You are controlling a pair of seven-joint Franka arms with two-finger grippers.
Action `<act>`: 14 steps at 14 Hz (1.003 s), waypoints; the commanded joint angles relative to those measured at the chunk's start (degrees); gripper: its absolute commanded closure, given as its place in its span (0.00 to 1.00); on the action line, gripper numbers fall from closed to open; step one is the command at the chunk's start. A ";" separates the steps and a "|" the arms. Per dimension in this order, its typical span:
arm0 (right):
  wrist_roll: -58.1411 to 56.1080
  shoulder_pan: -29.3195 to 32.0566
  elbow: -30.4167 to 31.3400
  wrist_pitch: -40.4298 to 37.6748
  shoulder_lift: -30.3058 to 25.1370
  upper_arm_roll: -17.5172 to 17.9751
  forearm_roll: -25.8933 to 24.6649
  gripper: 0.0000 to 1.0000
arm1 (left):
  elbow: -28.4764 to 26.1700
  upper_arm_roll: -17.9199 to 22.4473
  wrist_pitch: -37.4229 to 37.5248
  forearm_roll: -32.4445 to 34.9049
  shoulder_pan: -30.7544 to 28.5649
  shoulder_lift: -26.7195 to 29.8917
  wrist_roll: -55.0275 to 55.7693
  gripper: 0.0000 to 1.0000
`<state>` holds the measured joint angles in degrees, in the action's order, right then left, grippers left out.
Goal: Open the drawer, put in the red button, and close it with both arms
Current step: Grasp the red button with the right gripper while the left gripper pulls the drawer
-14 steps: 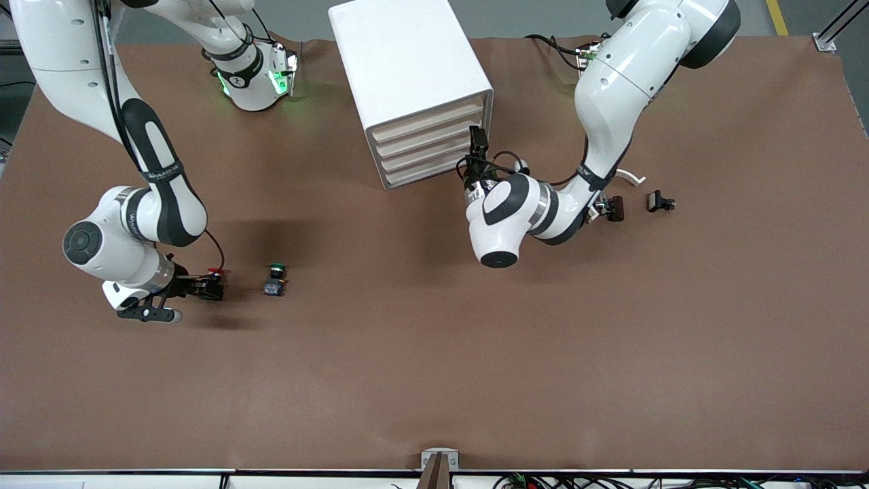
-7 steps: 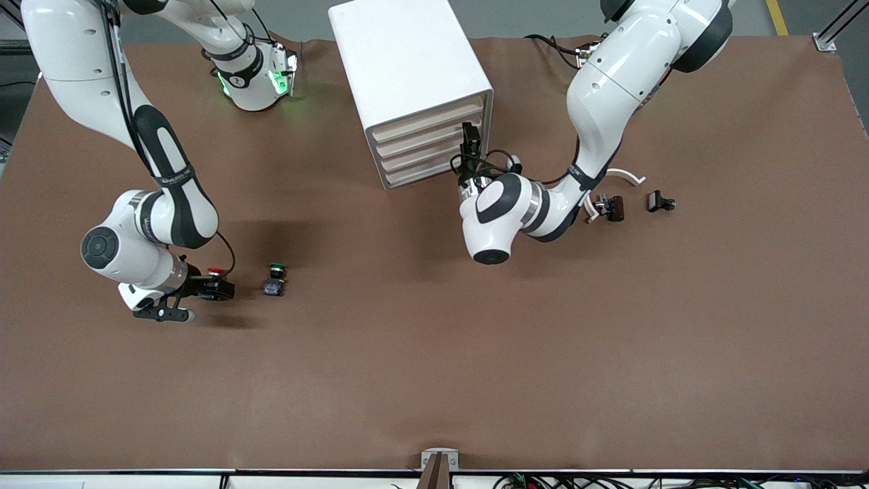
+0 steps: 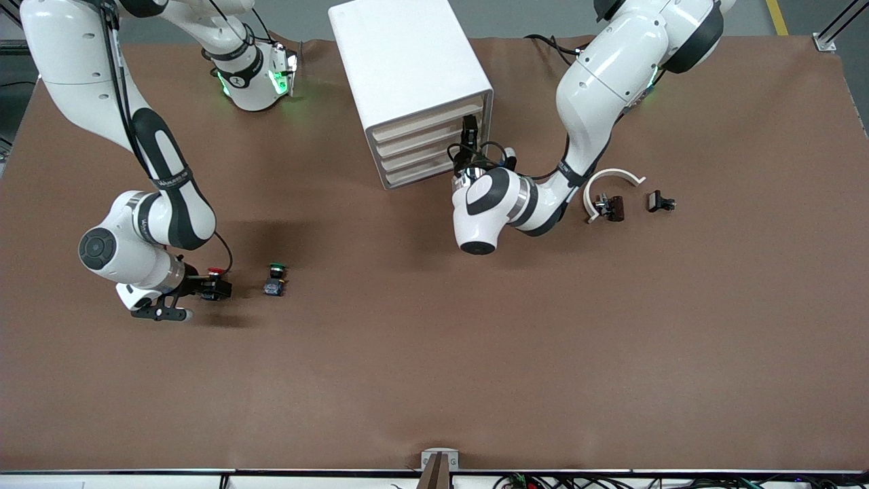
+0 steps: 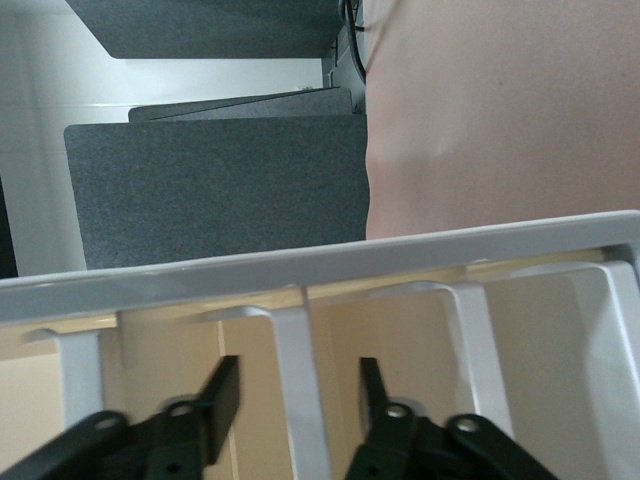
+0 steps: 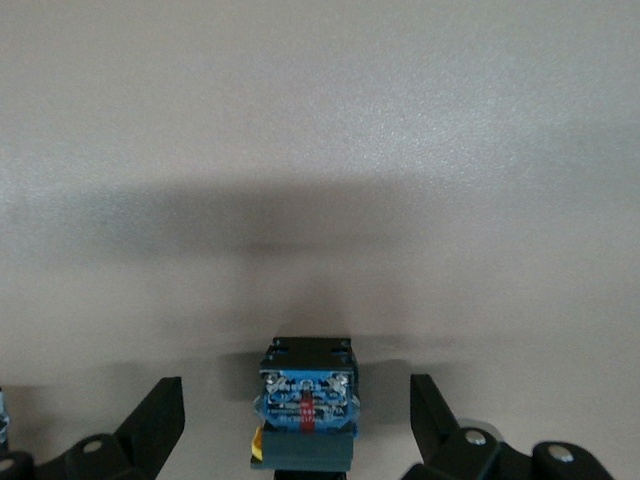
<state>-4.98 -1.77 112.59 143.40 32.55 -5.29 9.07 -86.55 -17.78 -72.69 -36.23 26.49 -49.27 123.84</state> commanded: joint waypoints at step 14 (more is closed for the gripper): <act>-0.65 0.89 0.09 -0.22 -0.11 0.10 0.77 1.00 | 1.73 0.20 0.71 -0.24 -1.44 -0.56 1.06 0.79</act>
<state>-5.10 -1.66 112.58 143.20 32.73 -5.42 9.07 -86.56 -17.61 -72.60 -36.24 25.96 -49.42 123.84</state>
